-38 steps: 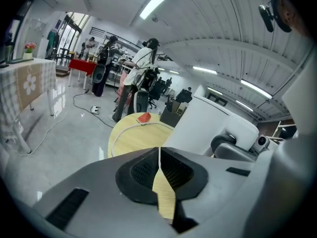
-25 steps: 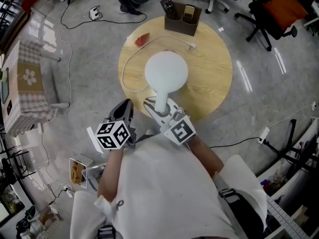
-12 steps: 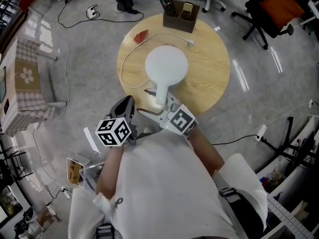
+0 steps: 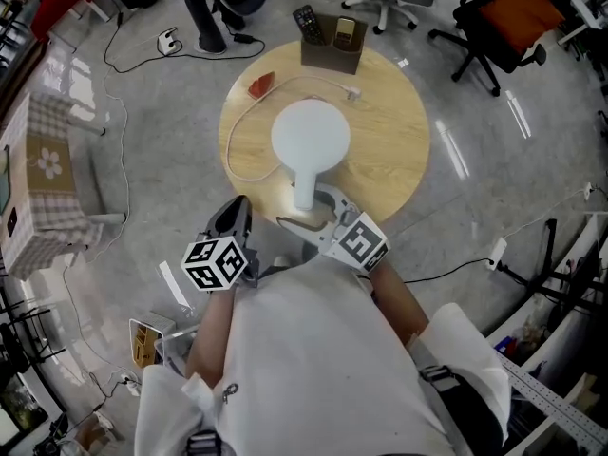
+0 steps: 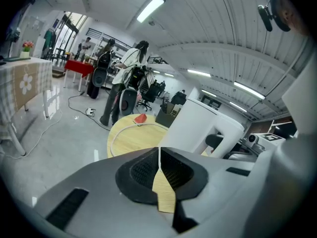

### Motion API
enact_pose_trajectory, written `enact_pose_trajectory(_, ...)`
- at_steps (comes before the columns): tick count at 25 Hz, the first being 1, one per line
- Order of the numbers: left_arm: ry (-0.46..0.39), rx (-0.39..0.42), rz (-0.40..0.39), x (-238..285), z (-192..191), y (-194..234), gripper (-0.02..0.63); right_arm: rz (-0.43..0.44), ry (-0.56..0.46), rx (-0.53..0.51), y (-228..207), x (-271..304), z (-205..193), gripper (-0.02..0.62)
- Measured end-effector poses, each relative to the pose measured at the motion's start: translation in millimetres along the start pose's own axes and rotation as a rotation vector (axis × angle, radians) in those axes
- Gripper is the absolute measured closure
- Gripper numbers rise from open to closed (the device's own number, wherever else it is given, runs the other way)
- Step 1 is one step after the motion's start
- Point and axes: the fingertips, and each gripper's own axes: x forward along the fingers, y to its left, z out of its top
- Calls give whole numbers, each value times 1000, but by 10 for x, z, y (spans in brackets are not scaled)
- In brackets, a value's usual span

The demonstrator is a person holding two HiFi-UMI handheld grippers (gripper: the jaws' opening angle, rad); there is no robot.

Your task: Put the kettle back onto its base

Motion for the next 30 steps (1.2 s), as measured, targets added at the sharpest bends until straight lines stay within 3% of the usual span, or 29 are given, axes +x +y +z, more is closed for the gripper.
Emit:
enact_pose_trajectory(18,-14,78,-97,104,38,-358,571,-230,20,14,-220,-542,15,328)
enact_pose_trajectory(30,-65,91,-175,-39,213,-594,571,-409,-84,19,-228,-819,298,331)
